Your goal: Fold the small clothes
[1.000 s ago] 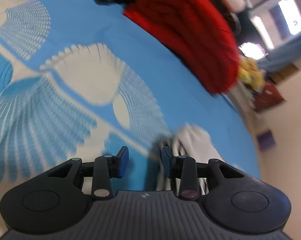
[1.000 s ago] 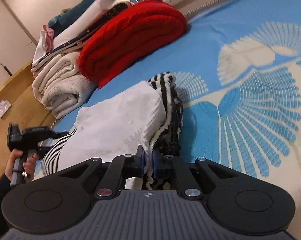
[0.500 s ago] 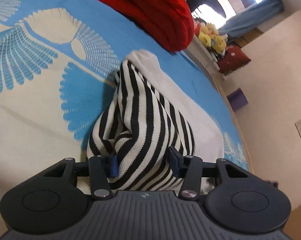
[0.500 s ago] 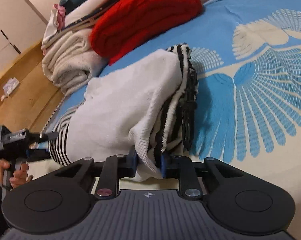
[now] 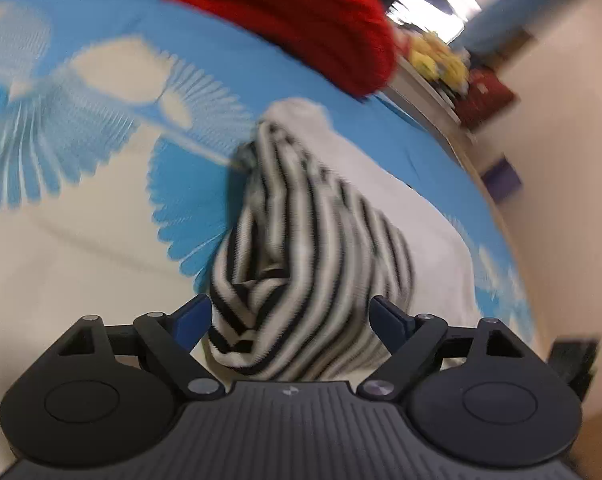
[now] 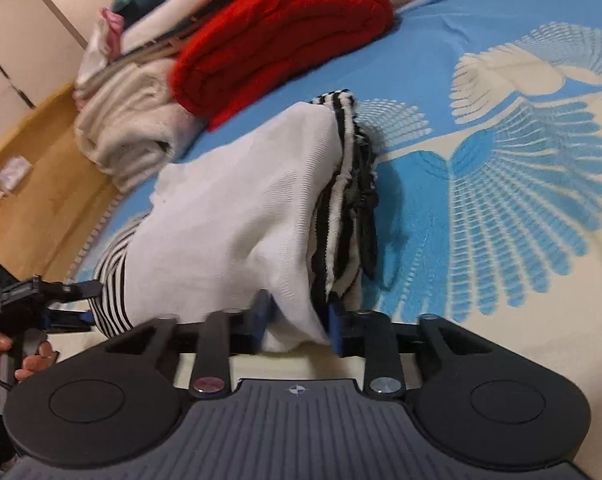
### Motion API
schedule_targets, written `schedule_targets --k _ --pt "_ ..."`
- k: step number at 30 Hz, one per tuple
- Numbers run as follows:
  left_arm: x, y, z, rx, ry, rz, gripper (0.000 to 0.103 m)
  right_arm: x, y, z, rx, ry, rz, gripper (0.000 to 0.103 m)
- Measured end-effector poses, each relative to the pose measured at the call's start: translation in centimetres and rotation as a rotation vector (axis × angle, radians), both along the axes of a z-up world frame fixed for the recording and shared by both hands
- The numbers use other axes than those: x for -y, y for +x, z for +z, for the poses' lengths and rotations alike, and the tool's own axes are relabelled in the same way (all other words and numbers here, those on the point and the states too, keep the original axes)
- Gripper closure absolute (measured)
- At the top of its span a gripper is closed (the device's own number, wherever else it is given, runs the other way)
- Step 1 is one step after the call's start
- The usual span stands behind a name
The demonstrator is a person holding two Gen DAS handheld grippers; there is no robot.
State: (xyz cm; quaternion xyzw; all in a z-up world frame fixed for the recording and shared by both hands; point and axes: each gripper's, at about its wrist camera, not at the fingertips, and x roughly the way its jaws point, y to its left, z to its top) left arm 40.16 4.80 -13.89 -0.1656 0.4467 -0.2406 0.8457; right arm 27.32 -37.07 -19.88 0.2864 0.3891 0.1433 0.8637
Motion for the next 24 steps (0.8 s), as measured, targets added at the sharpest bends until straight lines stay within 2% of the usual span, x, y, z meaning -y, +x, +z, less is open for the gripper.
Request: schedule_targets --k 2,4,5,7,8,10,13,15,16,18,20,22,24 --pt "0.7 -2.3 2.6 0.095 0.116 -0.013 0.007 -0.5 -2.0 3.1 0.048 -0.08 0.012 0.046" --pt "1.9 -5.3 5.0 0.179 0.265 0.008 0.0 -2.0 -5.1 7.0 0.117 -0.21 -0.019 0.034" --pt "2.5 -7.2 6.2 0.229 0.331 0.035 0.001 -3.1 -6.8 8.8 0.15 -0.282 -0.034 0.025" --pt "3.7 -12.1 8.4 0.357 0.409 0.108 0.0 -5.8 -10.0 11.7 0.185 -0.421 -0.065 0.015" --pt "4.3 -14.4 9.0 0.378 0.436 0.15 0.0 -7.4 -11.8 12.8 0.187 -0.467 -0.107 0.01" --pt "5.2 -17.7 9.1 0.344 0.468 0.215 0.0 -9.6 -14.2 13.8 0.155 -0.491 -0.179 0.004" --pt "6.0 -21.4 7.7 0.331 0.491 0.241 0.0 -12.1 -16.9 13.3 0.101 -0.423 -0.345 0.004" --pt "6.2 -22.4 6.3 0.345 0.492 0.227 0.0 -13.6 -18.1 11.9 0.123 -0.403 -0.425 0.004" --pt "6.3 -22.5 5.7 0.347 0.487 0.218 0.0 -14.2 -18.4 11.1 0.14 -0.424 -0.431 0.004" --pt "6.2 -22.2 4.1 0.306 0.513 0.212 0.0 -15.3 -18.5 9.2 0.164 -0.523 -0.348 0.005" --pt "6.2 -21.4 3.2 0.274 0.526 0.189 0.0 -16.0 -18.1 8.1 0.149 -0.621 -0.331 0.005" --pt "6.1 -21.1 3.1 0.288 0.523 0.171 0.001 -15.6 -17.5 7.8 0.139 -0.598 -0.329 0.006" --pt "6.2 -20.8 3.1 0.321 0.554 0.172 0.0 -15.3 -16.8 7.5 0.12 -0.563 -0.331 0.006"
